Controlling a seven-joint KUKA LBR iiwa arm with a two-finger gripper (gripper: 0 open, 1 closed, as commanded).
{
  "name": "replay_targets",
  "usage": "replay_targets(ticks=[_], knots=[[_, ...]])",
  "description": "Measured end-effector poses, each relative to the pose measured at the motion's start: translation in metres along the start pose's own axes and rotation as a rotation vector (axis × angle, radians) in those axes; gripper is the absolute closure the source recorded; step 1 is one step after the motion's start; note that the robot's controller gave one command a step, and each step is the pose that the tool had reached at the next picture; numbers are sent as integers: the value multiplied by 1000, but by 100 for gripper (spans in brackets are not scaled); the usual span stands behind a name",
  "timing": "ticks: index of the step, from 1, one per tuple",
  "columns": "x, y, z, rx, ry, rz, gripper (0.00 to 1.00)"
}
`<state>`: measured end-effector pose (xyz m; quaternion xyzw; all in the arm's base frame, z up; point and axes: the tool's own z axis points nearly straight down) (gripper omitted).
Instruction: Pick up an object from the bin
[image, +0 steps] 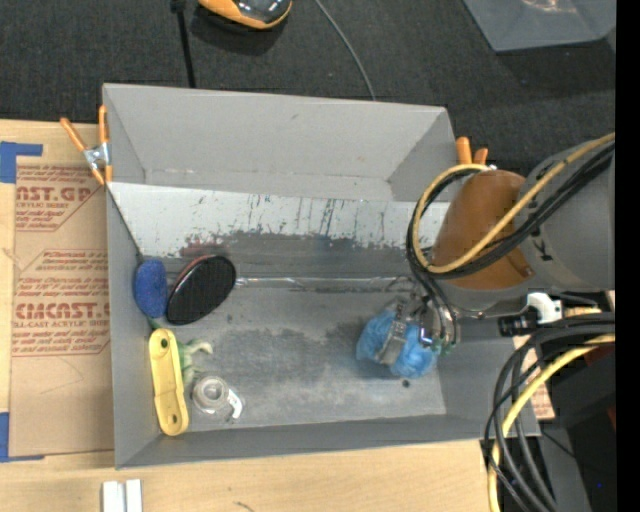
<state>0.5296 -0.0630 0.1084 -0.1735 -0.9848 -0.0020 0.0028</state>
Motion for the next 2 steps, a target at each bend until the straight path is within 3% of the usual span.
replay_targets(ticks=[1,2], knots=[[-12,0,-25,-3,-18,7,100],[-24,-4,22,0,0,65,0]])
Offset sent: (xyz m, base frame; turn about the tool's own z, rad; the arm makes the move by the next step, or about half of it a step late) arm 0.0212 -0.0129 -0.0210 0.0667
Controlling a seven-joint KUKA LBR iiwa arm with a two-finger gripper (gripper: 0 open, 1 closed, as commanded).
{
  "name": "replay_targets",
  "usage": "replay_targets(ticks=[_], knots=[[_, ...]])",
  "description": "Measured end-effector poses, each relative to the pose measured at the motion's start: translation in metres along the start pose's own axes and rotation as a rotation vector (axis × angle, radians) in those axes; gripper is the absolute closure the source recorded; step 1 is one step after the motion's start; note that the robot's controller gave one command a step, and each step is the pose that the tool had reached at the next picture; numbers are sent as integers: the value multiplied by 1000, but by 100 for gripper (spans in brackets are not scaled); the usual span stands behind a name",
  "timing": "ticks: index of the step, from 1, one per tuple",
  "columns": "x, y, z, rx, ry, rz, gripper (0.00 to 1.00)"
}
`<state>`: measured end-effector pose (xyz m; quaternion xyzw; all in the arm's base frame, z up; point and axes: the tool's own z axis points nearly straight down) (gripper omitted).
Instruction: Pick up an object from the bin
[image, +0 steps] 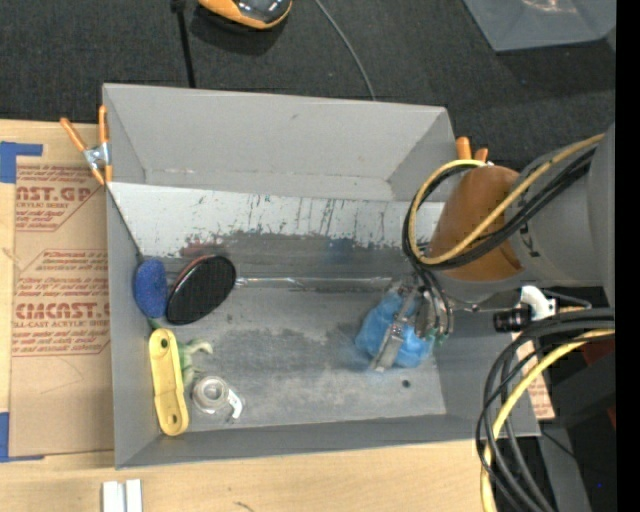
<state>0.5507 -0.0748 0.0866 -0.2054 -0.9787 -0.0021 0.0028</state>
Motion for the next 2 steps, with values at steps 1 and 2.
replay_targets(ticks=[1,2], knots=[[0,0,0,0,0,0,0],[-13,-1,6,-1,-1,68,0]])
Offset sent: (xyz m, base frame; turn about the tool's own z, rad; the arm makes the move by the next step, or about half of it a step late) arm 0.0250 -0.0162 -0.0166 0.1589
